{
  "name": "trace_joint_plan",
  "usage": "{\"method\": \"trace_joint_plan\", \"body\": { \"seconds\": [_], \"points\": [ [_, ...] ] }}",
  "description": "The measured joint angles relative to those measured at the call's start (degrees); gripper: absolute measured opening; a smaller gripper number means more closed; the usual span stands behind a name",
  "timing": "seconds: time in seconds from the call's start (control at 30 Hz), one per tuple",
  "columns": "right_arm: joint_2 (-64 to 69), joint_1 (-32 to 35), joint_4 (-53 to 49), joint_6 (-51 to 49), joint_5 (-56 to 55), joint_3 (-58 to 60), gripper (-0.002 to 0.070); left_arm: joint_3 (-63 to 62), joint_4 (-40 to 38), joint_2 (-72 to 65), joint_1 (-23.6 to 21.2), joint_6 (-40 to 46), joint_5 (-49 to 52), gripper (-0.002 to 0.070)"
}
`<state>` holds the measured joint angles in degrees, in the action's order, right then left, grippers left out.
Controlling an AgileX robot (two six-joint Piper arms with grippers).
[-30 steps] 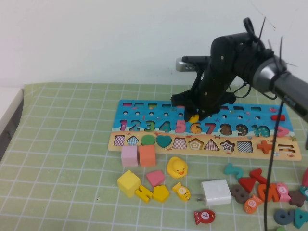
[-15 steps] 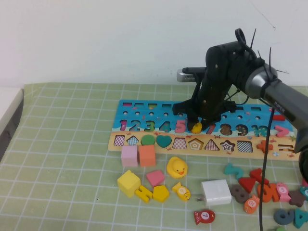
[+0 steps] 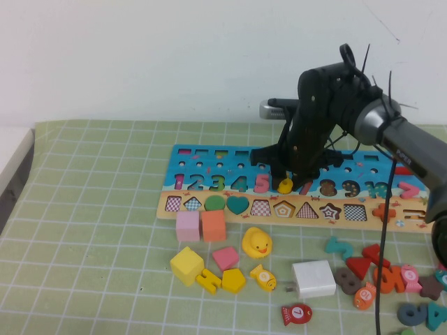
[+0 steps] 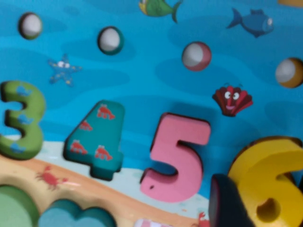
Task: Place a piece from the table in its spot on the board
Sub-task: Place the "number 6" into the hole of the number 6
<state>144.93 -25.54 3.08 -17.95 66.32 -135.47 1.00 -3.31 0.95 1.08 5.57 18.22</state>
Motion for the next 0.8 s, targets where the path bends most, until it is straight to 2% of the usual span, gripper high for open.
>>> {"method": "trace_joint_plan", "body": {
  "seconds": [0.67,0.8],
  "points": [
    [0.56,0.00,-0.12,-2.88,-1.00,-0.36,0.0280,0.00,0.00,0.00,0.00,0.00,0.00,-0.0002],
    [0.62,0.00,-0.12,-2.93,-1.32,-0.36,0.0300,0.00,0.00,0.00,0.00,0.00,0.00,-0.0002]
  ]
}}
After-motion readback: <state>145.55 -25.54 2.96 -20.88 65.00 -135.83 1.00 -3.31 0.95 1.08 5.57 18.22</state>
